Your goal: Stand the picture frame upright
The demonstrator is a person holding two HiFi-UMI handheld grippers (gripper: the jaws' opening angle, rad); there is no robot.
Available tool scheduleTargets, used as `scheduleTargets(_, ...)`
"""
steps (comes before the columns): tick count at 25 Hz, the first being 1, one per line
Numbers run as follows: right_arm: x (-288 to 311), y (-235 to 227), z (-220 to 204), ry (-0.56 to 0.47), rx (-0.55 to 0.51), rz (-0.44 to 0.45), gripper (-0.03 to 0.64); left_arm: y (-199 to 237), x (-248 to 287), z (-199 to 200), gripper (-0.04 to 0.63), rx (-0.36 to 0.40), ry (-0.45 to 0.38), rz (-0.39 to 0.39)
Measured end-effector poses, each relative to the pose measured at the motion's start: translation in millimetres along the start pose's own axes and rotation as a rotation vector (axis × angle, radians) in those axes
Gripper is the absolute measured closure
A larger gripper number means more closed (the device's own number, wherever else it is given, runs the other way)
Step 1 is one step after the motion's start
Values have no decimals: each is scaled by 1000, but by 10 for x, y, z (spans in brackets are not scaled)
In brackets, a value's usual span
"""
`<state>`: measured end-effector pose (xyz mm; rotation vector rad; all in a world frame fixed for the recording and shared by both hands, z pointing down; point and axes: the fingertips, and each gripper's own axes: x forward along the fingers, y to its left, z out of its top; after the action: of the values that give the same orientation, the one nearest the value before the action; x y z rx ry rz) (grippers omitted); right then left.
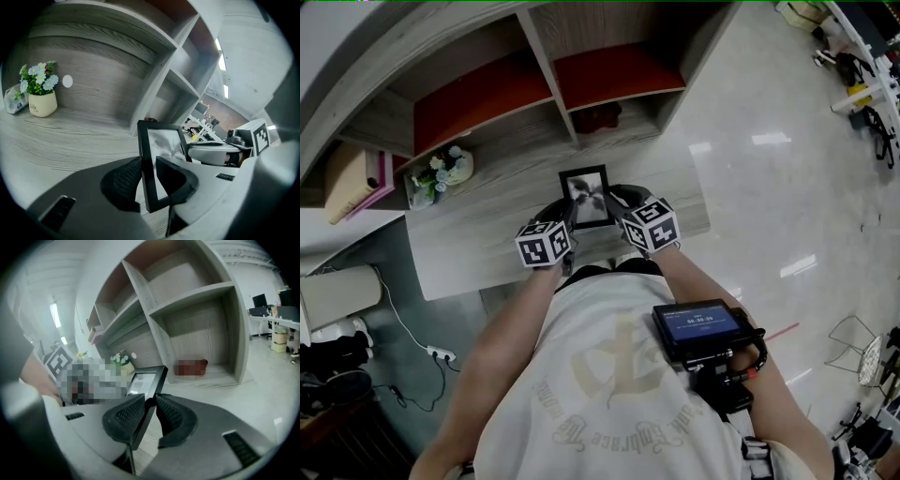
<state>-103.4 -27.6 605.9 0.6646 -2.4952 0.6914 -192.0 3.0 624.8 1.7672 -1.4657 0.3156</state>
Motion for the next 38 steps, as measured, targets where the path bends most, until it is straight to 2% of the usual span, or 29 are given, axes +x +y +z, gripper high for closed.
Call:
scheduleTargets(9,64,-202,101,14,-25,57,537,-44,141,105,492,-12,10,35)
scheduleTargets(17,290,-340,337,-4,-36,96,537,80,268,403,492,-15,-27,75)
scheduleTargets(25,515,-463,507,-2,-38,111,537,203,376,517,494,-40,-26,106)
scheduleTargets(38,752,-604,506,9,16,99,537,406,599,600,492,-56,-4,125)
